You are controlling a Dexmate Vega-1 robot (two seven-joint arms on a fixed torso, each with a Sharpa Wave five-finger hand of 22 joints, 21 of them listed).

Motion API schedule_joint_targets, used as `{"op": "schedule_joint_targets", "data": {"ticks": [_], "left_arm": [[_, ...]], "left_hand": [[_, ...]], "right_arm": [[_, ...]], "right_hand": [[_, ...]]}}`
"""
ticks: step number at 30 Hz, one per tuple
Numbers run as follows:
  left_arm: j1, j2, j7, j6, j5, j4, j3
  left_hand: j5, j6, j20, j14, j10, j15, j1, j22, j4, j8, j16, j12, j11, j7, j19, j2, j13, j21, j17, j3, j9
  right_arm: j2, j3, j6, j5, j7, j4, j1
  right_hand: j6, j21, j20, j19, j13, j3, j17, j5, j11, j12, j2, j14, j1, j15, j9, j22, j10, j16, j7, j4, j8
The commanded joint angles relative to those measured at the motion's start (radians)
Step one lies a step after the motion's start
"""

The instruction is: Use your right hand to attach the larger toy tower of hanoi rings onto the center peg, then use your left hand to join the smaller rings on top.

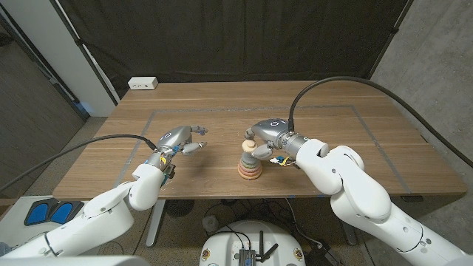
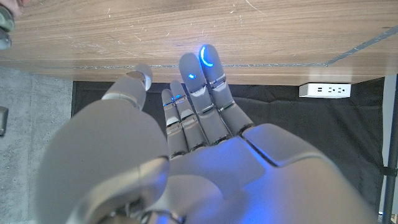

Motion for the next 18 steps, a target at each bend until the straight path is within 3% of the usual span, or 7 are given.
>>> {"op": "schedule_joint_targets", "data": {"ticks": [1, 18], "left_arm": [[-0.004, -0.003, -0.007, 0.006, -0.005, 0.008, -0.002], [0.003, -0.004, -0.002, 0.015, -0.016, 0.006, -0.018]], "left_hand": [[0.000, 0.011, -0.145, 0.012, 0.003, -0.091, 0.000, 0.002, 0.004, -0.001, 0.005, 0.001, -0.003, 0.002, 0.009, -0.008, 0.003, 0.004, 0.002, 0.005, 0.004], [-0.001, 0.011, -0.146, 0.014, 0.004, -0.091, 0.000, 0.002, 0.004, -0.002, 0.005, -0.001, -0.001, 0.001, 0.008, -0.007, 0.003, 0.005, 0.001, 0.007, 0.004]], "right_arm": [[0.050, -0.029, -0.001, -0.046, 0.071, 0.044, 0.039], [0.063, -0.037, 0.002, 0.001, 0.124, 0.081, 0.074]], "right_hand": [[0.011, -0.005, -0.025, 0.006, 0.005, 0.032, 0.003, 0.008, -0.022, 0.007, 0.064, 0.008, 0.063, 0.002, 0.011, 0.003, 0.021, 0.008, -0.015, 0.028, 0.004], [0.008, -0.004, -0.025, 0.006, 0.006, 0.036, 0.002, 0.014, -0.009, 0.006, 0.070, 0.007, 0.068, 0.002, 0.015, 0.003, 0.019, 0.006, -0.005, 0.028, 0.002]]}}
